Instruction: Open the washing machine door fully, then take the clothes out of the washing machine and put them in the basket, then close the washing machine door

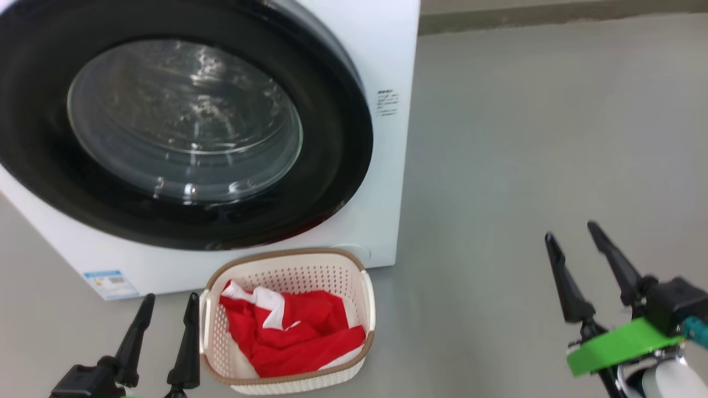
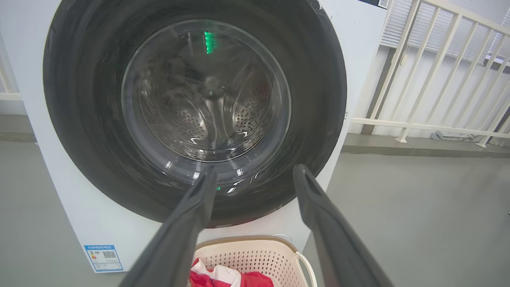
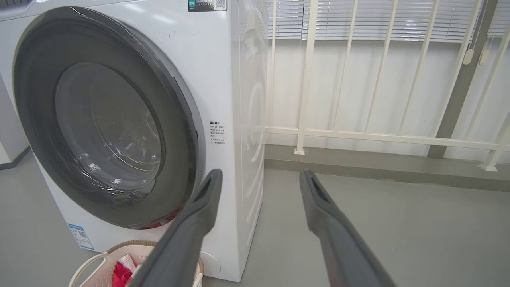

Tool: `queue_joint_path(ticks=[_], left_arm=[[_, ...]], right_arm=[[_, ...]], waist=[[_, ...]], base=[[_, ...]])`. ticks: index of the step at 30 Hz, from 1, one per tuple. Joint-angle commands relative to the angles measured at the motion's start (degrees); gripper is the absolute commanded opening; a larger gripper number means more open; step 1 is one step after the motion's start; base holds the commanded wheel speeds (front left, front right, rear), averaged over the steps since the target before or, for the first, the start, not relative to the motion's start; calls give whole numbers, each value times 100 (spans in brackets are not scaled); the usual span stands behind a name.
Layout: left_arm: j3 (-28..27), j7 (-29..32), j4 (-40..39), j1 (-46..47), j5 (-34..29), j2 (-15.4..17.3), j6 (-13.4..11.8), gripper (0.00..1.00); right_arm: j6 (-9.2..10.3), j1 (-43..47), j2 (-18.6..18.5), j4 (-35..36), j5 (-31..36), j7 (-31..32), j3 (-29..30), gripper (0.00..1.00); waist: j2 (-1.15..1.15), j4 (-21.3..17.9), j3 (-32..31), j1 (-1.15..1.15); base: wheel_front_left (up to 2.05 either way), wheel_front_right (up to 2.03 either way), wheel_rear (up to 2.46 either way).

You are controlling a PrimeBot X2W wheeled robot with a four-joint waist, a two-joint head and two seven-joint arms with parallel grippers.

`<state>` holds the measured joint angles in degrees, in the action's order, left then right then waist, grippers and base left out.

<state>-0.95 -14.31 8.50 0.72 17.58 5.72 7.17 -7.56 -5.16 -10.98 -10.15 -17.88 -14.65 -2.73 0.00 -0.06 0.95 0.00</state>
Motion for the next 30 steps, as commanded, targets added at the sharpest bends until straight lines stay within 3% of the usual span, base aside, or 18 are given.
queue_joint_path(ticks=[1, 21, 22, 30], left_arm=[[-196, -69, -168, 49, -60, 105, 32, 100], [-105, -69, -101, -21, -5, 128, 32, 100], [80, 0, 20, -89, 16, 36, 0, 0], [89, 85, 345, -103, 242, -81, -6, 0]], right_arm=[[8, 59, -52, 230, 62, -35, -101, 100], [8, 575, 229, 311, 354, -35, 243, 100], [0, 625, 291, 186, 338, 0, 352, 0], [0, 661, 439, -146, 100, 68, 358, 0]], waist=[[0, -100, -125, 0], [0, 61, -207, 0], [0, 58, -204, 0], [0, 59, -203, 4]], base=[[0, 0, 0], [0, 0, 0], [0, 0, 0], [0, 0, 0]])
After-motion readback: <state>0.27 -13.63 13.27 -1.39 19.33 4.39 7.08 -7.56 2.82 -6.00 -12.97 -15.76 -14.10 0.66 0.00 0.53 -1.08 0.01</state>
